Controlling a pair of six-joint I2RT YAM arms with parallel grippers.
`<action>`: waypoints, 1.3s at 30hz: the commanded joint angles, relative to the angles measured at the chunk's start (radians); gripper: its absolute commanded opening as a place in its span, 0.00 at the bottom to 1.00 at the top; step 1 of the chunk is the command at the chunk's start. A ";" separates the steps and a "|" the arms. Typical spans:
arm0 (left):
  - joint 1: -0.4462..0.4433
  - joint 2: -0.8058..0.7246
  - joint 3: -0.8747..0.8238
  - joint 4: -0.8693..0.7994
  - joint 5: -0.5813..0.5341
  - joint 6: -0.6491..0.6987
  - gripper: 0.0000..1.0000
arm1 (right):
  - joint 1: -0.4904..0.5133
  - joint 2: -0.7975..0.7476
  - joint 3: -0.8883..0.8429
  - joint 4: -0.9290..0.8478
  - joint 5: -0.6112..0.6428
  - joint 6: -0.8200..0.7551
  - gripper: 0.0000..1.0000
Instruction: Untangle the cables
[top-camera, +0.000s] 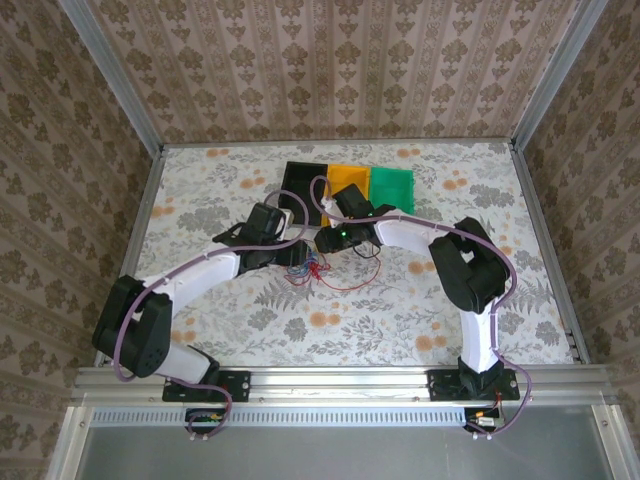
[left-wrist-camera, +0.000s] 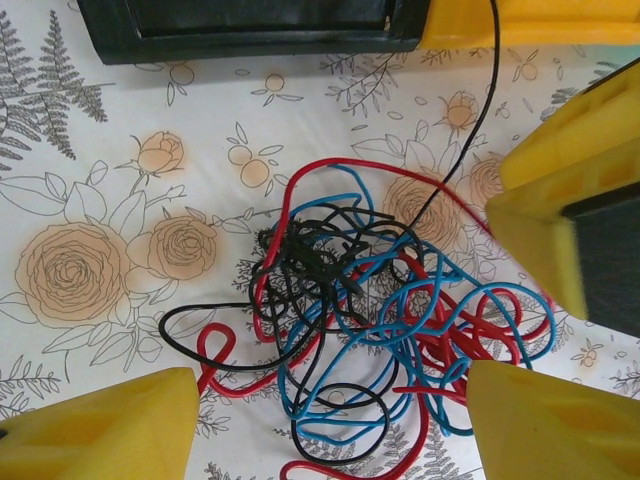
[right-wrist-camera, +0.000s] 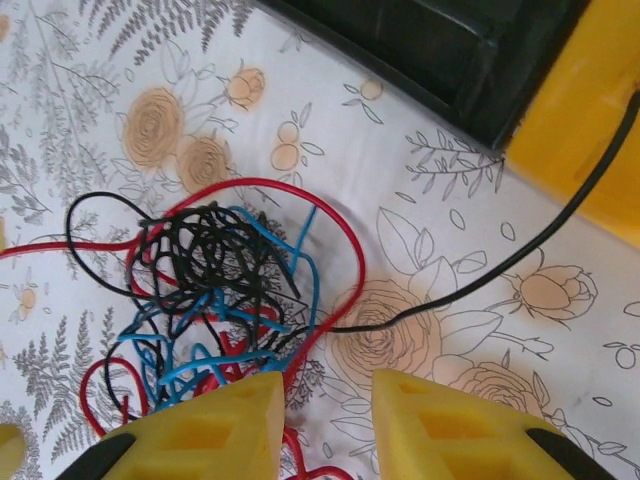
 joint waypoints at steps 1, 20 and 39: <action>-0.009 0.024 0.006 -0.015 0.003 -0.002 0.71 | 0.010 -0.050 -0.005 0.027 -0.016 -0.020 0.29; -0.042 0.028 0.024 -0.009 0.001 0.027 0.71 | 0.021 0.026 0.004 -0.004 -0.045 -0.008 0.14; -0.055 0.007 0.040 -0.011 -0.054 0.047 0.71 | 0.015 0.018 0.001 -0.043 0.005 -0.025 0.26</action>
